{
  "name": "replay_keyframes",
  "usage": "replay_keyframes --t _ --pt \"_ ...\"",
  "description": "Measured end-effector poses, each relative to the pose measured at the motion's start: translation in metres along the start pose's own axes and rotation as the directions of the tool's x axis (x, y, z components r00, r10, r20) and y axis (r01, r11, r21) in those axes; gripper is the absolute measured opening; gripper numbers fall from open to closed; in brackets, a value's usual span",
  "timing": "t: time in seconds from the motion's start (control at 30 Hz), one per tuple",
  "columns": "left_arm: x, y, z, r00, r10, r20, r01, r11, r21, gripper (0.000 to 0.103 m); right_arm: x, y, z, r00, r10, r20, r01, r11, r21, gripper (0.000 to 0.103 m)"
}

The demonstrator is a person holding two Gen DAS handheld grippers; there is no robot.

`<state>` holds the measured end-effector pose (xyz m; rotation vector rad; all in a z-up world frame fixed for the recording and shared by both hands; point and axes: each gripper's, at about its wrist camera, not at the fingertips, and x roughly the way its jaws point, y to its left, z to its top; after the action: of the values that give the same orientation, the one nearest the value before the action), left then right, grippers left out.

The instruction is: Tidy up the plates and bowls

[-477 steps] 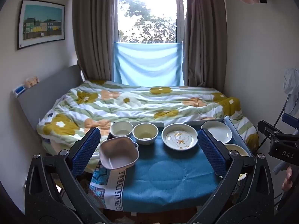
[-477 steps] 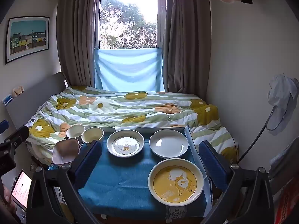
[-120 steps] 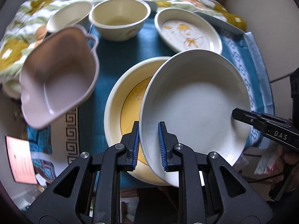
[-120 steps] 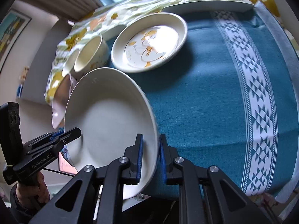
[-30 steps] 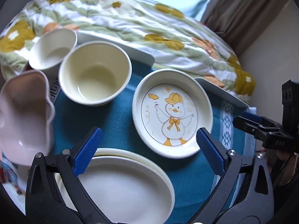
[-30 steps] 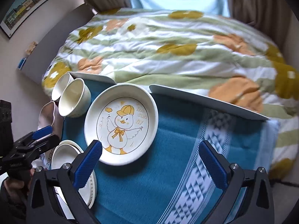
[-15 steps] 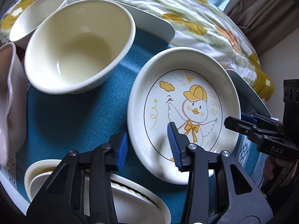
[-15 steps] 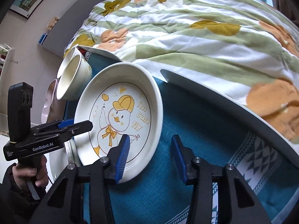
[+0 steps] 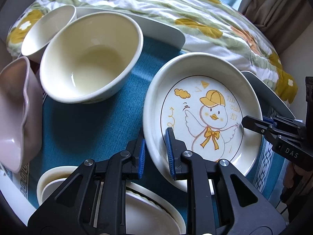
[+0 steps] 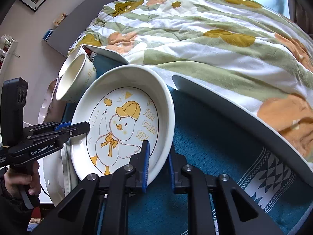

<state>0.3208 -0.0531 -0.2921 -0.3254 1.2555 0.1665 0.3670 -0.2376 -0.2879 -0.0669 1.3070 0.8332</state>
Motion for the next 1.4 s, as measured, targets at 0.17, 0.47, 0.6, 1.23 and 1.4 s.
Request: replay_keyframes --t 0.17,0.47,0.6,1.23,1.4 --pt "-0.02 -0.007 -0.001 0.999 -0.017 0.037 0.016 1.0 0.026 0.017 -0.014 0.002 -0.004 1.0 -0.01 0.026 0.01 1.0 -0.012 0.016" --pt "-0.078 -0.015 -0.008 0.99 -0.061 0.127 0.049 0.994 0.097 0.017 -0.065 0.03 -0.015 0.992 -0.064 0.113 0.067 0.997 -0.024 0.016" --pt "-0.104 -0.005 -0.019 0.983 -0.098 0.155 0.079 0.989 0.123 0.017 -0.089 0.055 -0.025 0.983 -0.09 0.157 0.094 0.995 -0.016 0.016" --pt "-0.118 0.123 -0.095 0.978 -0.206 0.031 0.187 0.933 0.306 0.017 -0.046 0.197 -0.132 0.961 -0.215 0.173 0.165 0.95 0.266 0.016" --pt "-0.098 0.138 -0.109 0.977 -0.209 -0.03 0.207 0.917 0.34 0.017 -0.035 0.212 -0.146 0.952 -0.253 0.173 0.19 0.931 0.312 0.016"
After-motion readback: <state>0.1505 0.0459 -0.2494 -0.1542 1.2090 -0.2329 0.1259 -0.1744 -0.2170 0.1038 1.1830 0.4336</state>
